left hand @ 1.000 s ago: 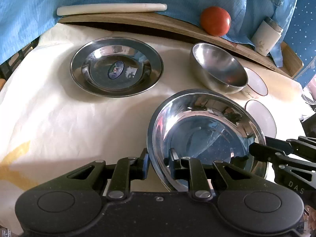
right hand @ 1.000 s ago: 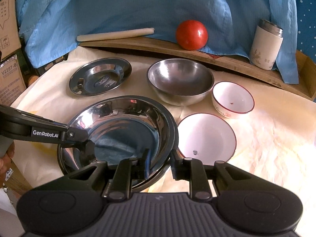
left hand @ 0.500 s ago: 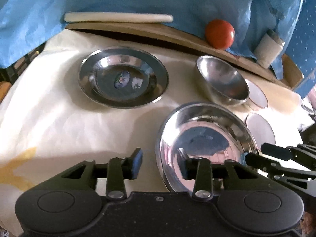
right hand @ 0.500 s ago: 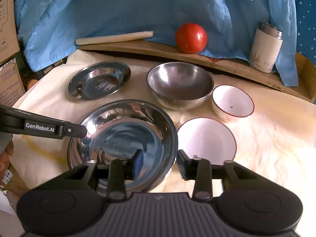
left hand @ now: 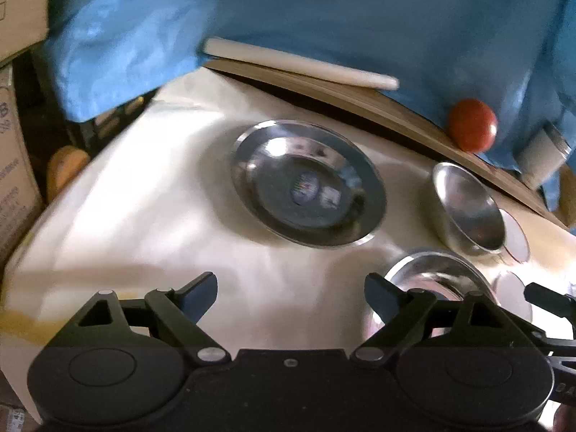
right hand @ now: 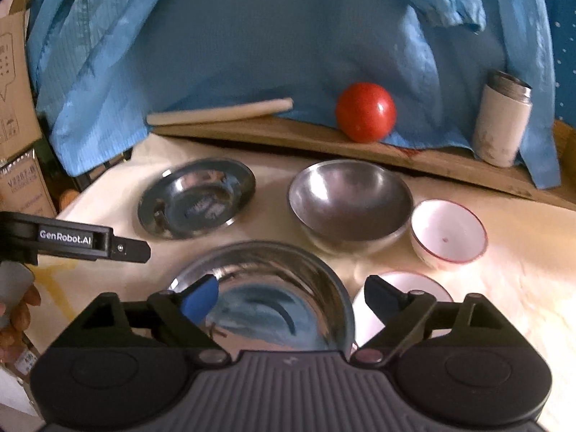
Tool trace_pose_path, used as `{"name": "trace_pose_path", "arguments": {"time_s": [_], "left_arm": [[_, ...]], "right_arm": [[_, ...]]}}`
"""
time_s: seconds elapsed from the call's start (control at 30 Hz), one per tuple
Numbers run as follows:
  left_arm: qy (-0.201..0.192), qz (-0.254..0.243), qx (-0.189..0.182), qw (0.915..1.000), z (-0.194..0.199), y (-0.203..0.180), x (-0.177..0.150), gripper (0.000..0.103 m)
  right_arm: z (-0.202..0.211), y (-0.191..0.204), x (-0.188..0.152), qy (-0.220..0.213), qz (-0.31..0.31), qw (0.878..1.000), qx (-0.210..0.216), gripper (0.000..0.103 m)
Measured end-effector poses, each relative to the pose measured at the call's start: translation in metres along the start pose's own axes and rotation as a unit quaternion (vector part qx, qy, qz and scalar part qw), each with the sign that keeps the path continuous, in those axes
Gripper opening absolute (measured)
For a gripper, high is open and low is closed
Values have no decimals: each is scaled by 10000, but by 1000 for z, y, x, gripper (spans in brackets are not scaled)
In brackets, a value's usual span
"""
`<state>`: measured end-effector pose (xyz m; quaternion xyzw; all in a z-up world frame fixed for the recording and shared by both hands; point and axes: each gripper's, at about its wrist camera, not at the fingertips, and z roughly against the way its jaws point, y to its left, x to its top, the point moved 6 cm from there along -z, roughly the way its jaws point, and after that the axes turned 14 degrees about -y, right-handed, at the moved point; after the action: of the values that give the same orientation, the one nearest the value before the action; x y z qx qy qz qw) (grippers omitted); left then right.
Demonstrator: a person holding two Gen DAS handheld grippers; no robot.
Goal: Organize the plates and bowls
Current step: 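Open both grippers and release the stacked plate, then close both grippers on the rim of the small stickered steel plate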
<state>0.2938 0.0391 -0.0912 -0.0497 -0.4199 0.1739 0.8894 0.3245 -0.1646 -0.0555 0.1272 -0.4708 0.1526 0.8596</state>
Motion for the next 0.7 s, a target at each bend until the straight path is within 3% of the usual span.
{"name": "trace_pose_path", "arguments": {"time_s": [0.3,0.7], "left_arm": [[-66,92,280,9995,-17,36,25,99],[50,111,198,9997,-56,50,47,102]], "right_arm": [[-30,23,14,-70,-50,9997,250,99],[-68,39,20,362,-346,9969,607,102]]}}
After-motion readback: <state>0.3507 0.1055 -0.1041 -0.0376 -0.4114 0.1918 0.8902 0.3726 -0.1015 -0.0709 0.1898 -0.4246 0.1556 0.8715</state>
